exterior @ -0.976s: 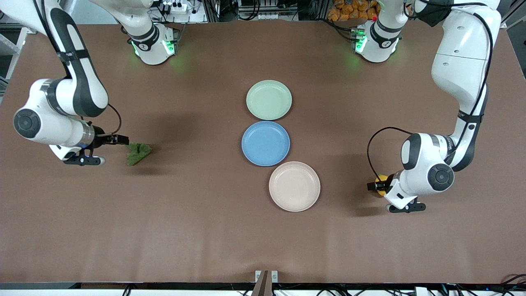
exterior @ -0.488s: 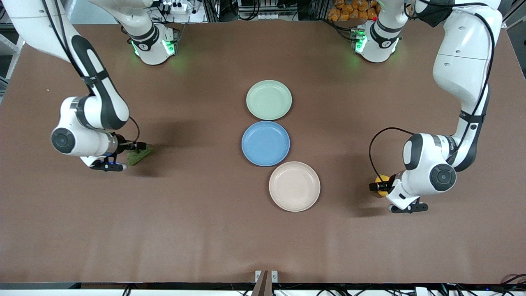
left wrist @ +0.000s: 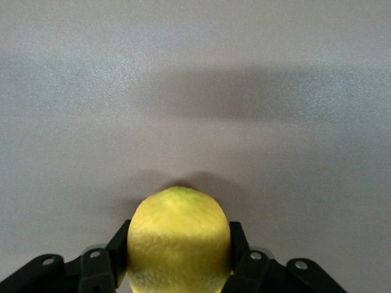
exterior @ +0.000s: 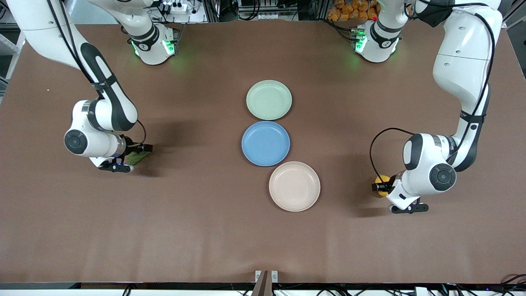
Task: Place lemon and lettuce in plates
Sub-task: 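Close the left gripper on the lemon while the right gripper grasps the lettuce, then lift the lemon with the left gripper while the right gripper lifts the lettuce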
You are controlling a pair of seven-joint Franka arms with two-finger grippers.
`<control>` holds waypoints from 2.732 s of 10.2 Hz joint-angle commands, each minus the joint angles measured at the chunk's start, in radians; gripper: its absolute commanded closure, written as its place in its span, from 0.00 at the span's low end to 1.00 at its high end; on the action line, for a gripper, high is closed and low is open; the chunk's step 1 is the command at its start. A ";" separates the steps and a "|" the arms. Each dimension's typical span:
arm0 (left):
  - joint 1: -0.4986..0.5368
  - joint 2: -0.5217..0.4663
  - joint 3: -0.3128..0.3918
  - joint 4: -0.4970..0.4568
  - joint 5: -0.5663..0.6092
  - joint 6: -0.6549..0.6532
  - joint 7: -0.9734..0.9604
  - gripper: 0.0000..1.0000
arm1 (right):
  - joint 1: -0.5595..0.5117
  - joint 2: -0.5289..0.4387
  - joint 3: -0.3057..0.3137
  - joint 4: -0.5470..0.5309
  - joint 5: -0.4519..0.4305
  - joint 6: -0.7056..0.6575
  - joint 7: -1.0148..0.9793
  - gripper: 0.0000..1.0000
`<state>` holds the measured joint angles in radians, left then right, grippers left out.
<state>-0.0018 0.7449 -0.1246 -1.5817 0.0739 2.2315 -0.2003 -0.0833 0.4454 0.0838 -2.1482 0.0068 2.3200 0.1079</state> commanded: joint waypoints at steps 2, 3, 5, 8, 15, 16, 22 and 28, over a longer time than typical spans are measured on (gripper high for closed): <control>0.000 0.005 -0.001 0.006 0.024 0.011 -0.019 1.00 | -0.012 0.006 0.004 -0.030 0.002 0.038 0.010 0.01; 0.000 0.002 -0.001 0.006 0.023 0.011 -0.022 1.00 | -0.013 0.006 0.004 -0.027 0.002 0.030 0.012 0.36; -0.003 -0.007 -0.001 0.006 0.014 0.010 -0.028 1.00 | -0.023 0.006 0.004 -0.016 0.005 0.006 0.013 0.87; -0.026 -0.050 -0.009 0.003 0.014 -0.001 -0.128 1.00 | -0.036 0.007 0.004 0.053 0.010 -0.111 0.015 1.00; -0.121 -0.127 -0.012 0.005 0.014 -0.127 -0.248 1.00 | -0.009 -0.010 0.014 0.207 0.012 -0.385 0.015 1.00; -0.145 -0.128 -0.010 0.005 0.014 -0.145 -0.251 1.00 | 0.003 -0.011 0.014 0.240 0.013 -0.437 0.015 1.00; -0.305 -0.108 -0.009 0.017 0.021 -0.158 -0.539 1.00 | 0.179 -0.076 0.027 0.275 0.093 -0.502 0.221 1.00; -0.382 -0.070 -0.009 0.028 0.021 -0.093 -0.697 1.00 | 0.393 -0.080 0.025 0.372 0.190 -0.582 0.485 1.00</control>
<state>-0.3579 0.6603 -0.1403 -1.5688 0.0740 2.1117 -0.8435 0.2641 0.3699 0.1150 -1.7916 0.1767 1.7511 0.5209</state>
